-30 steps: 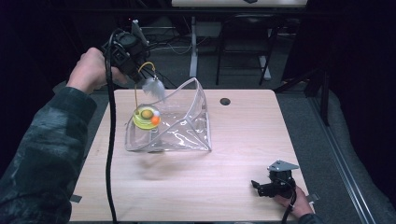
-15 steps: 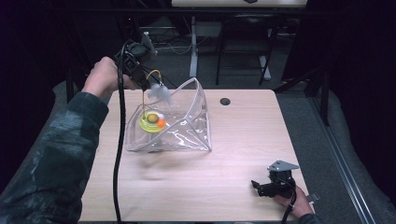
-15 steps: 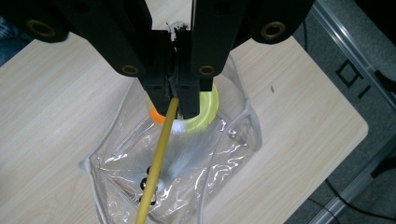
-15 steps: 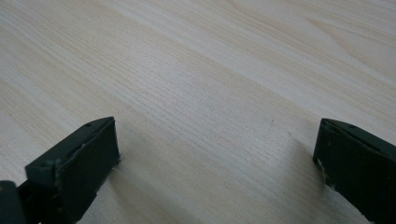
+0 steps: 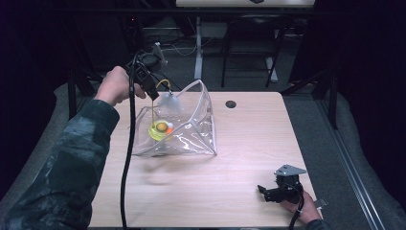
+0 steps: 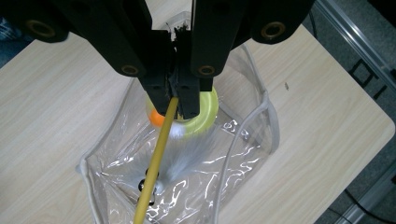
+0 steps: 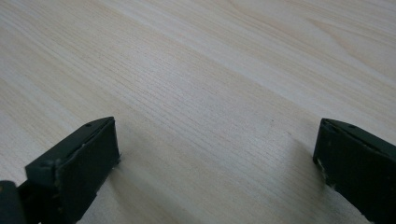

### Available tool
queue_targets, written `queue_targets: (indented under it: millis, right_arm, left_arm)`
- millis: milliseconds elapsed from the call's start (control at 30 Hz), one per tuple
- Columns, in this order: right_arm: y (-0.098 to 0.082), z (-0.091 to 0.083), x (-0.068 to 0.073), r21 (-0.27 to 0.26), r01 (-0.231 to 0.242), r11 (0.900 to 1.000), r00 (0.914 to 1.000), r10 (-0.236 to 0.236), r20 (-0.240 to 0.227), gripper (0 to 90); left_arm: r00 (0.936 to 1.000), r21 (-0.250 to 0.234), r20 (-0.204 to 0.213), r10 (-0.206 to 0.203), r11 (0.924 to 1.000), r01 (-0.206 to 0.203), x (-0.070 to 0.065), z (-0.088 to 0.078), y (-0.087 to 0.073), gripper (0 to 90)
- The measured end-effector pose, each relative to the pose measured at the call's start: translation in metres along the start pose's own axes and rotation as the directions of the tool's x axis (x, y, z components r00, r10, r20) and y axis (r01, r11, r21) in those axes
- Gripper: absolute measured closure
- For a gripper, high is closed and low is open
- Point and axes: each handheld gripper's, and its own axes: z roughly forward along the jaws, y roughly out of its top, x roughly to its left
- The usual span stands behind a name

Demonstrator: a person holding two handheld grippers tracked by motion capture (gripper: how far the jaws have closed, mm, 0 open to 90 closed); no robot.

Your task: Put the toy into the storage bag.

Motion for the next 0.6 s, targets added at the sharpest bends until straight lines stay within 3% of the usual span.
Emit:
queue_targets:
  millis: [600]
  right_arm:
    - [0.0,0.0,0.0,0.002,0.004,1.0,1.0,-0.004,-0.001,0.0]
  left_arm:
    - [0.9997,0.013,0.025,-0.004,0.9999,0.003,0.003,0.034,0.001,87.8]
